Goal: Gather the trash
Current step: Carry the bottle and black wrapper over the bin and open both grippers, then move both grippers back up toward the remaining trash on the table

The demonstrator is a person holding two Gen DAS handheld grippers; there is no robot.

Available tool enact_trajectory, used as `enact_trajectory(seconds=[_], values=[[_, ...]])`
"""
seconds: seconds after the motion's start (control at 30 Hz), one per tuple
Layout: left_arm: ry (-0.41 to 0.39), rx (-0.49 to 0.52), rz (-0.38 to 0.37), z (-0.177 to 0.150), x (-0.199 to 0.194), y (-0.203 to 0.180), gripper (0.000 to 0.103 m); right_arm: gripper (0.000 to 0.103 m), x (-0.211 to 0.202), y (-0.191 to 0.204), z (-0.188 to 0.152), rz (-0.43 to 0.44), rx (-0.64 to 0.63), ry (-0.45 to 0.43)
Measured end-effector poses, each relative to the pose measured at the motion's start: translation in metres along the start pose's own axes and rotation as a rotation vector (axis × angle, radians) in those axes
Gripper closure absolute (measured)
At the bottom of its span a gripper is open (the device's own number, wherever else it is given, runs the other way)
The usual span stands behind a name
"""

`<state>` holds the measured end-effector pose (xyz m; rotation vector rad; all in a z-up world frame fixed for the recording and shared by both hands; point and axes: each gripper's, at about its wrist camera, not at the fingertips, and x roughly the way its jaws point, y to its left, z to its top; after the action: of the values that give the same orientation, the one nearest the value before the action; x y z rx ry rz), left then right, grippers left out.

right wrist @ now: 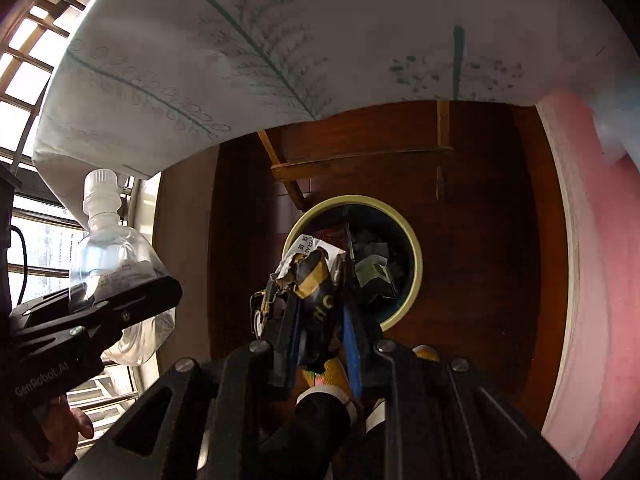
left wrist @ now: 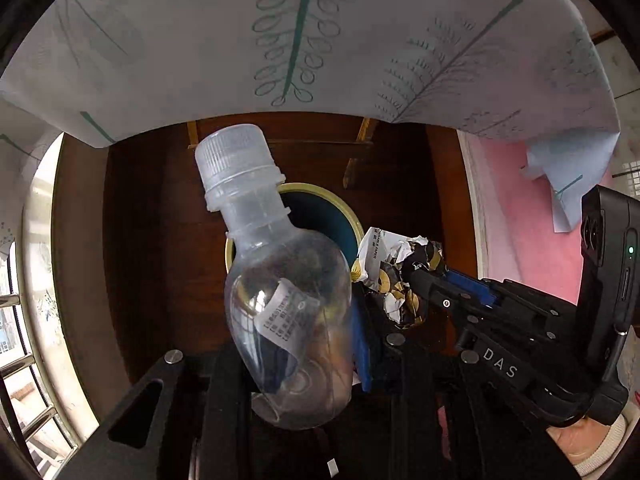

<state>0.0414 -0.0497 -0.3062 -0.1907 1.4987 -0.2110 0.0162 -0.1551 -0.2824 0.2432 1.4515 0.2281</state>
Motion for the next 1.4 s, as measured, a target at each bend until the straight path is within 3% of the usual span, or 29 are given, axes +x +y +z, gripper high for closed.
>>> enact_trajectory(seconds=[0.07,0.1,0.13,0.17,0.3,0.47,0.67,0.83,1.03,1.17,1.33,1.4], values=[[0.016,0.014,0.019,0.002,0.025,0.000,0.073,0.079,0.025,-0.011,0.002,0.007,0.014,0.016],[0.024,0.018,0.025,0.004,0.036,0.001,0.061,0.078,0.036,-0.015,0.003,0.010,0.020,0.019],[0.033,0.018,0.037,0.005,0.045,0.002,0.041,0.076,0.045,-0.019,0.005,0.015,0.025,0.018],[0.035,0.017,0.050,0.007,0.052,0.003,0.030,0.074,0.054,-0.022,0.008,0.033,0.027,0.023],[0.009,-0.015,0.106,0.012,0.064,0.018,0.013,0.052,0.077,-0.029,0.014,0.034,0.023,0.049],[-0.029,-0.076,0.150,0.007,0.050,0.041,0.007,0.046,0.069,-0.019,0.017,0.008,-0.031,0.027],[-0.053,-0.092,0.185,0.008,0.000,0.042,0.006,0.038,0.019,0.000,0.017,-0.005,-0.066,-0.080],[-0.070,-0.099,0.167,0.008,-0.071,0.039,0.006,0.035,-0.049,0.027,0.013,0.019,-0.118,-0.137],[-0.206,-0.026,0.269,0.005,-0.176,0.019,0.006,0.035,-0.126,0.069,0.015,0.024,-0.190,-0.179],[-0.308,-0.036,0.308,0.004,-0.240,0.019,0.006,0.035,-0.171,0.095,0.020,0.008,-0.232,-0.232],[-0.364,-0.113,0.336,0.012,-0.289,0.036,0.006,0.035,-0.220,0.119,0.031,-0.004,-0.250,-0.348],[-0.365,-0.125,0.292,0.018,-0.303,0.044,0.011,0.035,-0.235,0.124,0.038,-0.008,-0.247,-0.389]])
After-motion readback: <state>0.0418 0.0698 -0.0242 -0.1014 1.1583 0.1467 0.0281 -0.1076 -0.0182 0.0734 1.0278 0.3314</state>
